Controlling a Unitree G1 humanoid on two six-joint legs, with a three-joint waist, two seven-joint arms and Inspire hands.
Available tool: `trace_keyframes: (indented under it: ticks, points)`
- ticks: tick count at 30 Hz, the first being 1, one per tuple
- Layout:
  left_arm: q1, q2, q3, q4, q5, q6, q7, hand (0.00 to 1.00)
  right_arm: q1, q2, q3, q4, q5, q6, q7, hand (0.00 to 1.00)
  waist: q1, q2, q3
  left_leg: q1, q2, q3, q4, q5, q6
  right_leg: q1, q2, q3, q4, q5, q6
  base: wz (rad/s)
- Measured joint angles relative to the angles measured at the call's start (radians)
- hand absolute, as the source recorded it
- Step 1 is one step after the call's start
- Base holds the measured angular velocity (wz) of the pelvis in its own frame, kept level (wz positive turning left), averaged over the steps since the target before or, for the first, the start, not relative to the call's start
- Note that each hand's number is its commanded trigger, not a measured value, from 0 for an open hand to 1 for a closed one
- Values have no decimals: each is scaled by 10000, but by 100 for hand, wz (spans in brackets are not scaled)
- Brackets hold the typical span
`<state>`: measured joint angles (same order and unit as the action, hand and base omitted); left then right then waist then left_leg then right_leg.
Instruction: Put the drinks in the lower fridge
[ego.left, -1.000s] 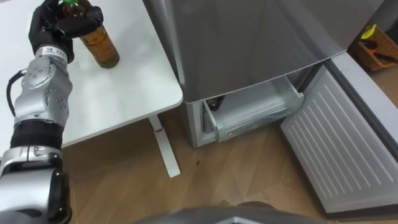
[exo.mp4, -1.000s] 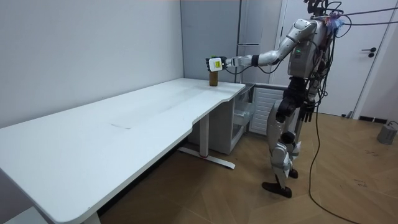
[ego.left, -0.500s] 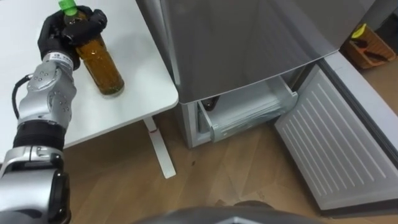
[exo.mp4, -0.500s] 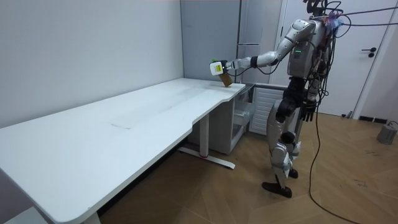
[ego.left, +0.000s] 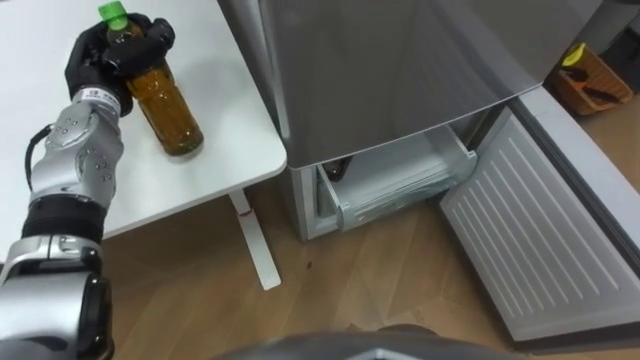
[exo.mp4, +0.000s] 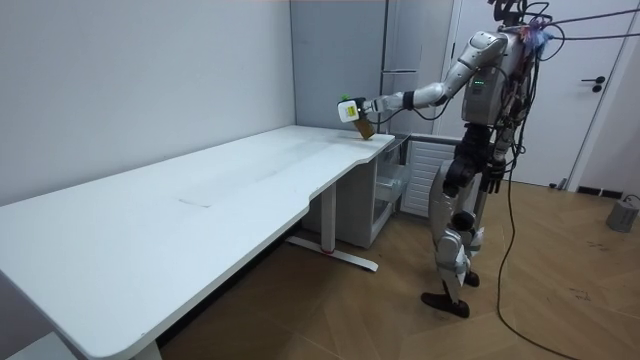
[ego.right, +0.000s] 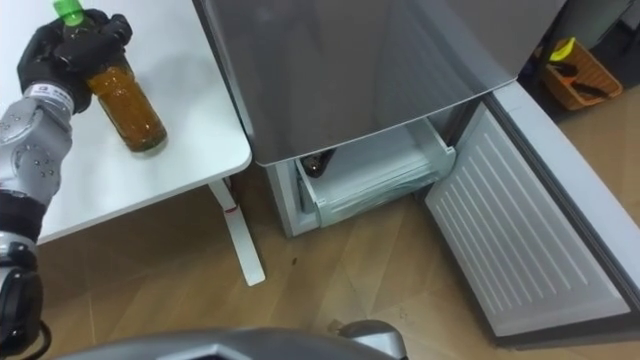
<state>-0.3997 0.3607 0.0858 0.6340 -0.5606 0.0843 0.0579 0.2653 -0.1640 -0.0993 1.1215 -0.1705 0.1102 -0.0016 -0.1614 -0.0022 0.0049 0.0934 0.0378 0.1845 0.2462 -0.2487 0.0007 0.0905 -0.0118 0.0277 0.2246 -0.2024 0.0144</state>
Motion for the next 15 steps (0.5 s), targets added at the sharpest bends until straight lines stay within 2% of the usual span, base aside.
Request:
trace_keyframes:
  ticks: [7, 10, 15]
  points:
    - [0, -81, -116, -268, -19, 0, 33, 100, -176, 1, -8, -6, -389, -1, 51, 0, -22, 29, -21, 21, -8, -25, -57, 4, -4, -40, -7, -19, -20, 1, -2, 1]
    - [29, -259, -112, -482, 17, 0, 49, 100, -221, 2, -8, -27, -387, -45, 49, 0, 49, 16, -29, 27, -7, -57, -57, 4, -4, -43, -15, -57, -6, 2, -2, 0]
    - [310, -362, -105, -1313, 47, -4, 137, 100, -370, 1, -13, -26, -346, -116, 49, 0, 74, 9, -33, 60, -5, -63, -69, 4, -4, -37, -13, -53, 13, 2, -2, 0]
